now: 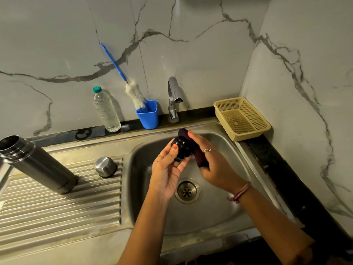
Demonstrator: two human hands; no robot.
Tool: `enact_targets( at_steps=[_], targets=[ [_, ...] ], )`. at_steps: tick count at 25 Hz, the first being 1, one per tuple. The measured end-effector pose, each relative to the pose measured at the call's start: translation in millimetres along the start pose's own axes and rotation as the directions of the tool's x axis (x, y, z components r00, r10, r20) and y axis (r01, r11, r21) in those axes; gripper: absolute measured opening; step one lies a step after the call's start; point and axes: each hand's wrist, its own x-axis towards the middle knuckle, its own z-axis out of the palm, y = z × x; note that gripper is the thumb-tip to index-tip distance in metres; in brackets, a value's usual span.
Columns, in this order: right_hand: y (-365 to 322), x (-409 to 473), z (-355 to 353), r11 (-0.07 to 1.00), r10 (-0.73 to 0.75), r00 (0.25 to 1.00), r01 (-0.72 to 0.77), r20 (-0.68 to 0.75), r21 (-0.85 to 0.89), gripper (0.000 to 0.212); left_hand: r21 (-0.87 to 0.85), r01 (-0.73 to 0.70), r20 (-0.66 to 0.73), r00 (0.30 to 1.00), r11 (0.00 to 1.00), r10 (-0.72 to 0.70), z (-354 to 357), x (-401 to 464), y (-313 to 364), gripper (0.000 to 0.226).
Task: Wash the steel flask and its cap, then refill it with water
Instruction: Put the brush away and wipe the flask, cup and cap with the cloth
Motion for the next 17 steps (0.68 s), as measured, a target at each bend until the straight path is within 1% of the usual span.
enact_targets(
  at_steps=[1, 3, 6, 7, 8, 9, 11, 13, 14, 15, 17],
  targets=[
    [1.0, 5.1, -4.7, 0.999, 0.034, 0.999, -0.034, 0.020, 0.039, 0.075, 0.014, 0.010, -0.001, 1.000, 1.000, -0.010, 1.0, 0.6, 0.7, 0.043],
    [-4.9, 14.6, -8.4, 0.999, 0.042, 0.998, -0.042, 0.044, 0.002, 0.076, 0.044, 0.019, -0.025, 1.000, 0.999, -0.018, 2.7, 2.5, -0.4, 0.045],
    [-17.5, 12.9, 0.0, 0.978, -0.095, 0.995, 0.097, 0.024, -0.184, 0.075, 0.032, -0.008, -0.056, 0.998, 0.999, 0.010, 1.3, 6.1, -1.2, 0.051],
    [-17.8, 8.1, 3.5, 0.966, -0.127, 0.992, 0.127, 0.014, -0.226, 0.074, 0.018, -0.021, -0.055, 0.998, 1.000, 0.022, 0.5, 6.7, -0.3, 0.051],
    [-15.8, 3.3, 6.4, 0.965, -0.130, 0.992, 0.127, 0.001, -0.228, 0.074, 0.005, -0.032, -0.045, 0.998, 0.999, 0.032, -0.6, 7.3, 1.4, 0.050],
    [-12.9, -0.1, 8.4, 0.977, -0.101, 0.995, 0.096, -0.013, -0.188, 0.075, -0.004, -0.037, -0.030, 0.999, 0.999, 0.037, -1.1, 7.9, 3.9, 0.046],
    [-6.4, 0.2, 8.9, 0.999, -0.003, 0.999, 0.001, -0.042, -0.037, 0.078, -0.006, -0.022, -0.005, 1.000, 1.000, 0.022, 0.5, 7.9, 7.5, 0.042],
    [-5.7, 8.0, 6.3, 0.997, 0.066, 0.996, -0.063, -0.059, 0.051, 0.078, 0.018, 0.015, 0.007, 1.000, 1.000, -0.015, 4.8, 6.8, 6.6, 0.043],
    [-8.3, 12.5, 5.0, 0.997, 0.071, 0.995, -0.069, -0.063, 0.039, 0.079, 0.036, 0.022, 0.000, 1.000, 0.999, -0.022, 7.3, 6.2, 5.0, 0.046],
    [-11.7, 16.1, 4.9, 0.998, 0.053, 0.996, -0.054, -0.068, -0.012, 0.079, 0.049, 0.020, -0.019, 1.000, 0.999, -0.019, 8.8, 6.2, 3.2, 0.050],
    [-16.4, 17.1, 8.7, 0.983, -0.036, 0.998, 0.025, -0.060, -0.180, 0.079, 0.037, -0.007, -0.082, 0.997, 0.999, 0.010, 9.0, 8.9, 0.5, 0.050]
  ],
)
